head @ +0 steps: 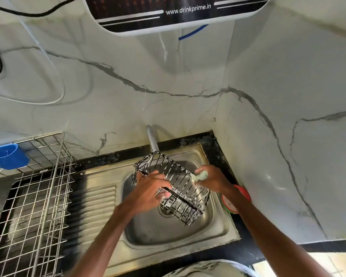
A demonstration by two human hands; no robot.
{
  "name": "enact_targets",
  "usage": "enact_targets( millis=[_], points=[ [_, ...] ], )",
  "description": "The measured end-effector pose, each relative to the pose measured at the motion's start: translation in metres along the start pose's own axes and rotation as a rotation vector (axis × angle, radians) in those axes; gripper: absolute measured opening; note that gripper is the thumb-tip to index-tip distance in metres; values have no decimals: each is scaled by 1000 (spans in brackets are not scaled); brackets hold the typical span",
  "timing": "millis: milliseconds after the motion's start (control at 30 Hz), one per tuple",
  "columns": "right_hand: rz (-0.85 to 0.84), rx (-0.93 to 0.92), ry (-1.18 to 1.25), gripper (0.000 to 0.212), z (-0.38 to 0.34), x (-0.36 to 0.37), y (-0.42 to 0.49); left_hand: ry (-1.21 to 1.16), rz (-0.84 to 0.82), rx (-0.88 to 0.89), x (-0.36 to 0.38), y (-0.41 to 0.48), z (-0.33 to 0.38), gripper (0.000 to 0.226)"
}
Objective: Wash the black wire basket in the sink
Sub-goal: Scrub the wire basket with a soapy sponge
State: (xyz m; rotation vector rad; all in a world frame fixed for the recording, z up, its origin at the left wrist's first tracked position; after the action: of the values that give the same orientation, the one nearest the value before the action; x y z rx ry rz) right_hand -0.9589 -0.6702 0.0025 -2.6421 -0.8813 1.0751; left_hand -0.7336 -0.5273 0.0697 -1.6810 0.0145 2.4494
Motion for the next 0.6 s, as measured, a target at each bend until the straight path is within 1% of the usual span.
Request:
enact_targets(
  millis=[67, 133, 233, 333, 400, 467, 500, 533, 600],
  points=[
    [-11, -2, -66, 54, -5, 2, 9, 47, -42, 44, -11, 1, -2, 24],
    [-51, -2, -129, 58, -10, 3, 17, 28, -70, 45, -21, 0, -3, 22],
    [-191, -15, -191, 58, -21, 8, 23, 13, -87, 69, -28, -4, -6, 24],
    [-302, -32, -142, 55, -25, 20, 23, 36, -122, 100, -28, -11, -11, 25],
    [-344, -45, -96, 48, -26, 25, 17, 27, -136, 119, -27, -19, -21, 22],
    [-378, -57, -30, 27, -29, 26, 9, -7, -93, 133, -25, -31, -33, 22],
    [-389, -65, 13, 17, -32, 24, 4, -45, -46, 128, -24, -37, -39, 26],
    [-400, -68, 55, 11, -36, 20, -1, -94, 16, 110, -25, -44, -42, 35],
    [-435, -86, 109, 10, -44, 13, -8, -212, 156, 38, -24, -57, -44, 66]
  ],
)
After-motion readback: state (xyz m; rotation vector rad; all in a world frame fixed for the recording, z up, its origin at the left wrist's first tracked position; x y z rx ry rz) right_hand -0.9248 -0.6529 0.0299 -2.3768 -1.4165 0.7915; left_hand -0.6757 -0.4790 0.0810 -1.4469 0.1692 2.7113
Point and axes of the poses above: each hand's wrist, its own y-axis towards the middle knuckle, its own x-axis out of the palm, z = x × y, the point moved 2 cm from there along y, towards the middle knuckle
